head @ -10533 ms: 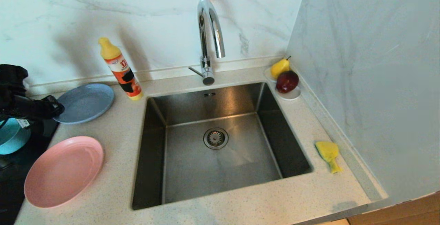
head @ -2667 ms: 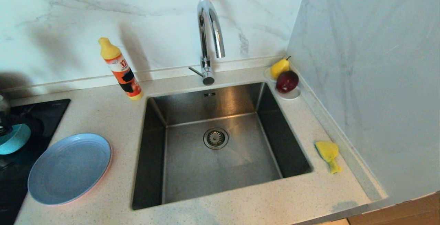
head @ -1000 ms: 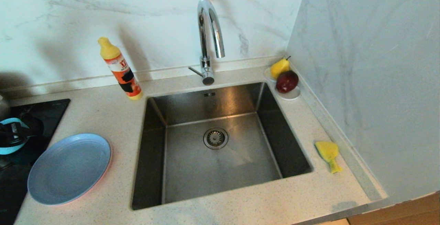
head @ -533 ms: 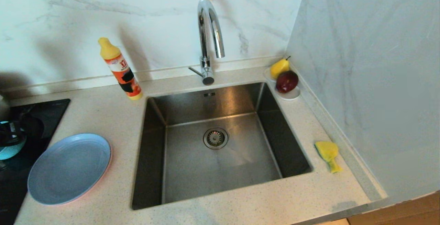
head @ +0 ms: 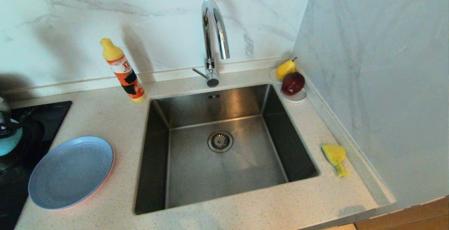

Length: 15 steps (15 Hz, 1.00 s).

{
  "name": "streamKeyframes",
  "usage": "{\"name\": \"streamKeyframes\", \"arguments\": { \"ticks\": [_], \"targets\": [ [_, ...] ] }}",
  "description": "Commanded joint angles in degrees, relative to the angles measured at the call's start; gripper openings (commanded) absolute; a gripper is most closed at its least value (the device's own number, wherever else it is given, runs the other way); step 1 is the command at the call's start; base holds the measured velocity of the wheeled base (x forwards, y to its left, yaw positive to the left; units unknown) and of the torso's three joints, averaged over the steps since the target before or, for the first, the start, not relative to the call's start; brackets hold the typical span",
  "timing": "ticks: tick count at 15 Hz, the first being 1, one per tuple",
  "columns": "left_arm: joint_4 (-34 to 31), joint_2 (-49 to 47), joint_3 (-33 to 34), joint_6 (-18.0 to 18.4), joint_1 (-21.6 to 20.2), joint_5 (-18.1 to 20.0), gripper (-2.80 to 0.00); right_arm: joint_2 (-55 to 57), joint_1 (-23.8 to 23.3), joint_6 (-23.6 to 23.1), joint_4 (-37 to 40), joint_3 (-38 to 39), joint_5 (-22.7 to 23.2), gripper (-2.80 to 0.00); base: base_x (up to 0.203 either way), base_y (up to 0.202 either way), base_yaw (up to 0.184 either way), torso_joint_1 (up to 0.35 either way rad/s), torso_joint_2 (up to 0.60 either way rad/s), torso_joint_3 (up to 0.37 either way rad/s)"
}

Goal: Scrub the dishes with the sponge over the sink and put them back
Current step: Place the bowl on the plate

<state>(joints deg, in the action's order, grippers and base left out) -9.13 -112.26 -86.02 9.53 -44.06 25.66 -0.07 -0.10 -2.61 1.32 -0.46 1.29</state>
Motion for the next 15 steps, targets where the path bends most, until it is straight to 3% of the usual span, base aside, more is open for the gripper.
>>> {"name": "streamKeyframes", "arguments": {
  "ticks": [1,6,12,15],
  "targets": [
    [-5.5,8.4,-0.1,0.1,1.7,1.1,-2.8,0.1,0.0,0.0,0.0,0.0,0.0,-2.8,0.0,0.0,0.0,0.0,0.0,0.0],
    [-15.0,19.9,6.1,0.7,8.6,1.2,-2.8,0.1,0.0,0.0,0.0,0.0,0.0,-2.8,0.0,0.0,0.0,0.0,0.0,0.0],
    [-14.2,27.5,20.0,4.5,13.8,0.7,-2.8,0.1,0.0,0.0,0.0,0.0,0.0,-2.8,0.0,0.0,0.0,0.0,0.0,0.0],
    [-9.3,28.4,27.0,6.7,15.1,-0.2,-2.8,0.1,0.0,0.0,0.0,0.0,0.0,-2.8,0.0,0.0,0.0,0.0,0.0,0.0]
  ]
}}
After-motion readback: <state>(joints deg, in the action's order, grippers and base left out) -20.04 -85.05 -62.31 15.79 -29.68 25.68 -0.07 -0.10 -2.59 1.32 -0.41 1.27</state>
